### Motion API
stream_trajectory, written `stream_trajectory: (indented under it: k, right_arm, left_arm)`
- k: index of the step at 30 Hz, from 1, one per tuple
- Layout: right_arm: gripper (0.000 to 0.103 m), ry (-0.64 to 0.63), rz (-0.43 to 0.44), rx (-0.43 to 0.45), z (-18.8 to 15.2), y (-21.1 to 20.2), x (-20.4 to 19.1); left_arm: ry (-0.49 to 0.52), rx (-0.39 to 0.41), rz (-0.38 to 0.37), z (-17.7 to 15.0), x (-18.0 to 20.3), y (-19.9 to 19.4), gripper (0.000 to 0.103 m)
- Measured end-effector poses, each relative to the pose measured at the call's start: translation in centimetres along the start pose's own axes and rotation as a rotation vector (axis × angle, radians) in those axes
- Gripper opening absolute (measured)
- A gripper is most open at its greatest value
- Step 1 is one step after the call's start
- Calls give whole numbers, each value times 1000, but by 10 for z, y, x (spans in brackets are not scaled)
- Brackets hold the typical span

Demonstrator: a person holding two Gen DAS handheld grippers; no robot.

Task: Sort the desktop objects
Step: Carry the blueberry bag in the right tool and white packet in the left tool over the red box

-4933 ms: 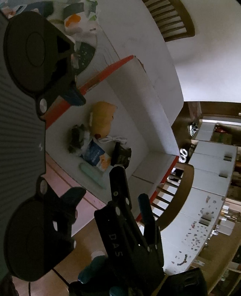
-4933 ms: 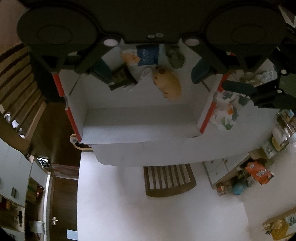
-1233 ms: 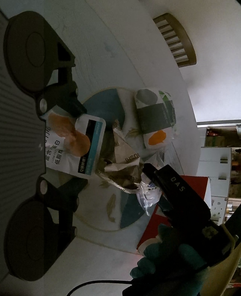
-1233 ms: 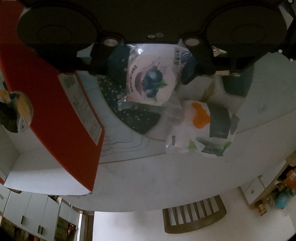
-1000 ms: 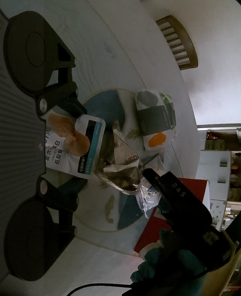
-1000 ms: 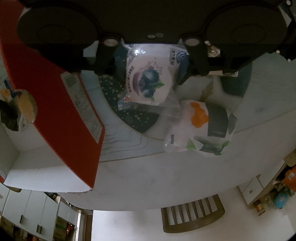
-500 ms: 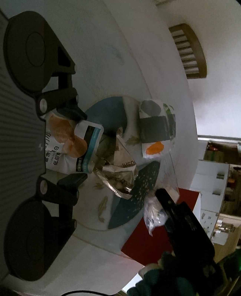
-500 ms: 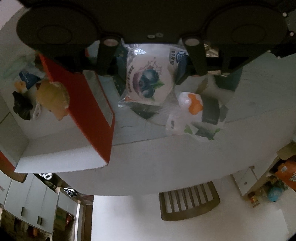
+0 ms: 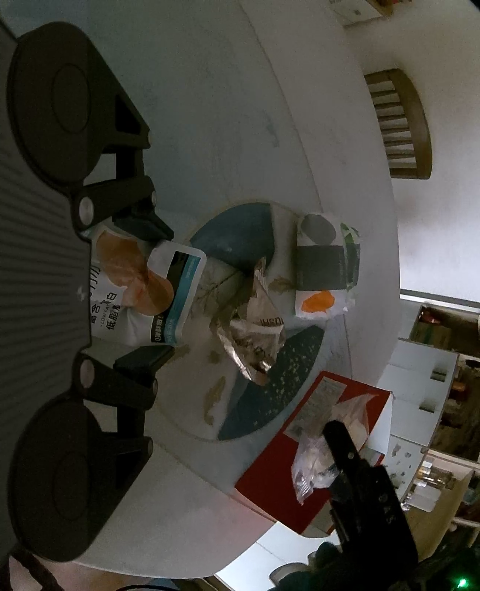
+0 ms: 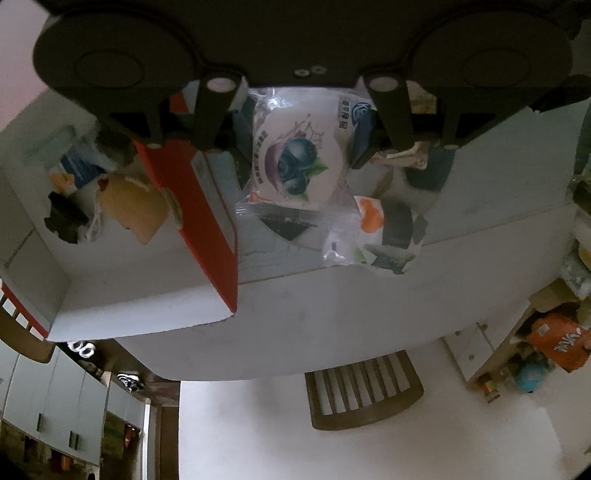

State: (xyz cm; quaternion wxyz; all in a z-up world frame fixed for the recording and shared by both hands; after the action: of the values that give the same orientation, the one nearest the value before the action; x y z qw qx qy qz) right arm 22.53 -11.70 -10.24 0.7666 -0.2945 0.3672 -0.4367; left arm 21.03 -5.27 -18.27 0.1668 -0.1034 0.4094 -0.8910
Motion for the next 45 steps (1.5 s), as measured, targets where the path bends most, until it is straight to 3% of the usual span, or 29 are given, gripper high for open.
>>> stream_trajectory:
  k: [20,34,45]
  right_arm:
    - [54,-18,76,10,-8,-70,15]
    - [54,-69,98,27,9,-111,57]
    - [54,-86,136,35,31,-123,105]
  left_arm:
    - [-25,65,-16,46,60,-64,59]
    - [-35,103,-14,89,111,-75,59]
    - [-16,106,-12,129,165,-61,59]
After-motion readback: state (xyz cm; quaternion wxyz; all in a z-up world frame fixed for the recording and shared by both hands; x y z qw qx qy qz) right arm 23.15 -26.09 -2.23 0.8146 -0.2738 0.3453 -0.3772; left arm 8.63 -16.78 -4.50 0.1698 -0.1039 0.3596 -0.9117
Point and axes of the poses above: each gripper's, at about its wrist camera, not at the fingertips, and y roughly the way its jaws point, x to its right, z to its top, the point moved 9 cm from there along y, roughly the way its jaws point, and after that the axes turned 13 degrees about z, right-handed, at the moved point
